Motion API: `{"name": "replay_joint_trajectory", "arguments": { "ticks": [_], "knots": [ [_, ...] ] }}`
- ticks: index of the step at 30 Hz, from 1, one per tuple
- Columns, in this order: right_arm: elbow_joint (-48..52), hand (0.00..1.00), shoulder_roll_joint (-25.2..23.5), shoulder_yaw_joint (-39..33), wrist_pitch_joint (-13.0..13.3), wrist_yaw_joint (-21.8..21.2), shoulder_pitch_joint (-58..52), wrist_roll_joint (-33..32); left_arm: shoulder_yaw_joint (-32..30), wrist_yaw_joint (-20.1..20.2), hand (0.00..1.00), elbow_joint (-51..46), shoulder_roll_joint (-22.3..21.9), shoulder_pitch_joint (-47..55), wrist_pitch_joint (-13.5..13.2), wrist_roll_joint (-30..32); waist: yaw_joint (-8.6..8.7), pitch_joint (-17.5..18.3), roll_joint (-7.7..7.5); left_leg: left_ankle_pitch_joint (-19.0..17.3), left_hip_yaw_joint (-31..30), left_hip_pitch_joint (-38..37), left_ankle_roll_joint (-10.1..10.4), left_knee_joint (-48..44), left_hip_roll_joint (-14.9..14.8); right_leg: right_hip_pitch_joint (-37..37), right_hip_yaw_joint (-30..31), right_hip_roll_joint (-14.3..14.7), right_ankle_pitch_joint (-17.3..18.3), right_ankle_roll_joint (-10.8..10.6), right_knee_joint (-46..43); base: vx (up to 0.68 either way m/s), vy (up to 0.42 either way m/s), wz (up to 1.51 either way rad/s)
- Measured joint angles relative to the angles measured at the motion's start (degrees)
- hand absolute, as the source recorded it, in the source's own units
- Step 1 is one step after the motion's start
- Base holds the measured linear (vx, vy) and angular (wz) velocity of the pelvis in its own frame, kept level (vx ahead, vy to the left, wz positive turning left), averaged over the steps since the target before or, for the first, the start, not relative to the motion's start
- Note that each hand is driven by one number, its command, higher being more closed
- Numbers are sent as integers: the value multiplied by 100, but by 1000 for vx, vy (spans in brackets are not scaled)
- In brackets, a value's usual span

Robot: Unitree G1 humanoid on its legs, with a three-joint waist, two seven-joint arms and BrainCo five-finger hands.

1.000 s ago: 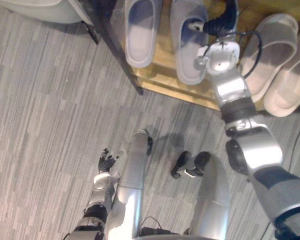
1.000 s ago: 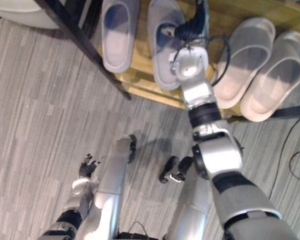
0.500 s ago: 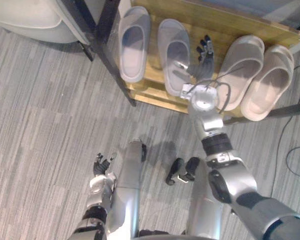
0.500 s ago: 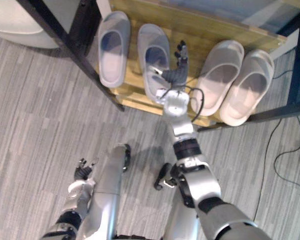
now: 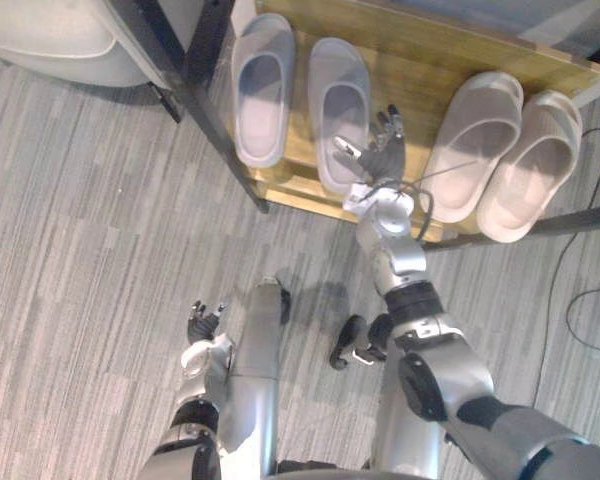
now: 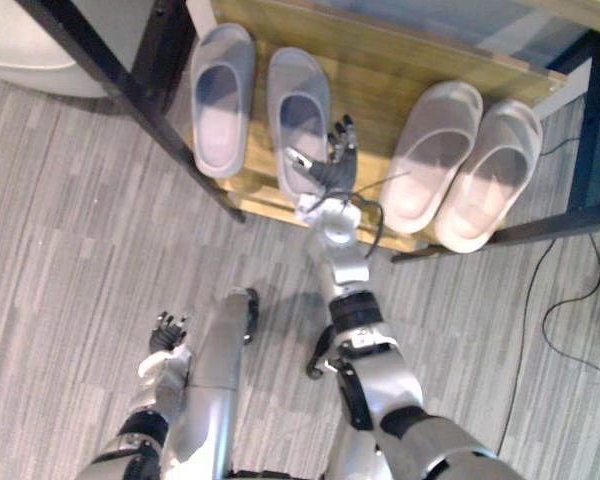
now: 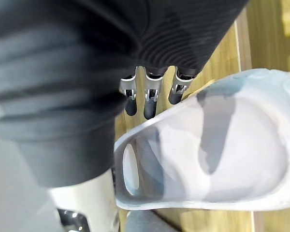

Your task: Organize the slippers on the shoe rack

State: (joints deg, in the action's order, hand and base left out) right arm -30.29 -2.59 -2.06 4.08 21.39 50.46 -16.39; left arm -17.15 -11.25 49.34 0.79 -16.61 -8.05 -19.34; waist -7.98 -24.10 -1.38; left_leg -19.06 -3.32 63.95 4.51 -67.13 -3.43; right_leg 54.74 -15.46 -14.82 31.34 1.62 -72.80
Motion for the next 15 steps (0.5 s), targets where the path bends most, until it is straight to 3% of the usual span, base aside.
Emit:
{"name": "replay_joint_trajectory", "arguments": {
  "ticks": [15],
  "knots": [
    [-236,0,-334,67,206,-63,199,-871,-177,-10,0,80,-92,-95,-1,0,-29,-1,-2,7,-78,-2,13,54,40,-69,-93,-13,4,-7,53,2,-4,2]
  ]
}}
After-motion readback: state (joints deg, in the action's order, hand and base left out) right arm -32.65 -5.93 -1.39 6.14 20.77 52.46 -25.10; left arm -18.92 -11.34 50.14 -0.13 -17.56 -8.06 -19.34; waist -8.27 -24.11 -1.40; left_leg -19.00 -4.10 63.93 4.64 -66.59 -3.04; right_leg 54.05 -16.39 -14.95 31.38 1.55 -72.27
